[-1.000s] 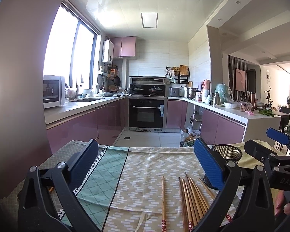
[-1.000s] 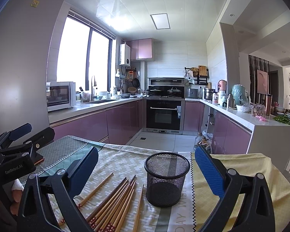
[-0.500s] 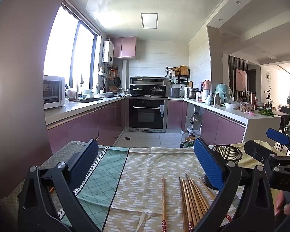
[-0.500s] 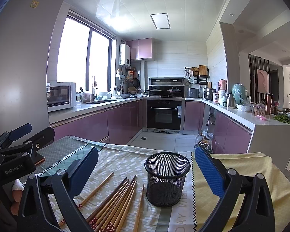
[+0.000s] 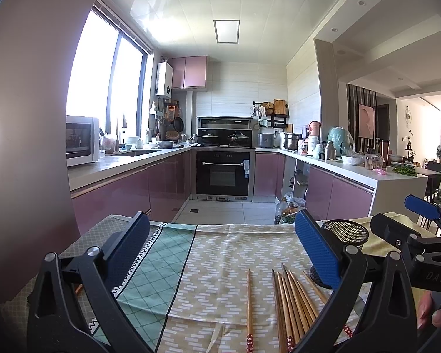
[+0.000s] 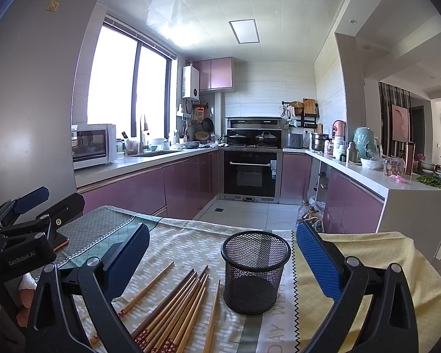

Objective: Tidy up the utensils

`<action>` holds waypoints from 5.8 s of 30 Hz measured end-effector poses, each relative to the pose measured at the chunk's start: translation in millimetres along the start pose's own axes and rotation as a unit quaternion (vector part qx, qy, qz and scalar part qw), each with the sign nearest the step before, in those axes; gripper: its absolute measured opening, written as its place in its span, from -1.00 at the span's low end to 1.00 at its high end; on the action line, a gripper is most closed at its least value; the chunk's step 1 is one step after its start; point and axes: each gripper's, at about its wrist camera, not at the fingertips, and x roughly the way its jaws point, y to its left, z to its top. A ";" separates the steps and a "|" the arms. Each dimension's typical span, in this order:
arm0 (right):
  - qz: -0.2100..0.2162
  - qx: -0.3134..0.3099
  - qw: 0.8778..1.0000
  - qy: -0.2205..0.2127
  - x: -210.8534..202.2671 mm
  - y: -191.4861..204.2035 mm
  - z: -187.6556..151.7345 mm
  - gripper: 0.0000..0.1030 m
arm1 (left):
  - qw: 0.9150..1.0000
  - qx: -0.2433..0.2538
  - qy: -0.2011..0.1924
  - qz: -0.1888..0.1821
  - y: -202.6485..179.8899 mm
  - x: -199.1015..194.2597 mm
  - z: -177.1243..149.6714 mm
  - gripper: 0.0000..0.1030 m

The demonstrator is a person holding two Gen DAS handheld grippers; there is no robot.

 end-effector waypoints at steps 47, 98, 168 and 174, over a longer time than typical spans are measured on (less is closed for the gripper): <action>0.057 0.019 0.954 0.294 79.4 -20.9 -75.7 0.39 | 0.963 0.088 0.241 -0.086 -4.7 88.6 -58.2 0.54; 0.161 0.084 0.963 0.198 49.2 -56.3 5.9 -0.89 | 0.933 -0.005 0.250 -0.258 -13.4 75.8 35.2 -0.86; 0.170 0.038 0.927 0.332 86.3 -11.4 -59.9 -0.15 | 0.922 0.061 0.339 -0.178 -26.5 123.7 -75.2 0.00; 0.156 0.048 0.923 0.349 85.8 -9.7 -73.9 -0.24 | 0.915 0.066 0.352 -0.184 -29.8 123.1 -92.0 0.00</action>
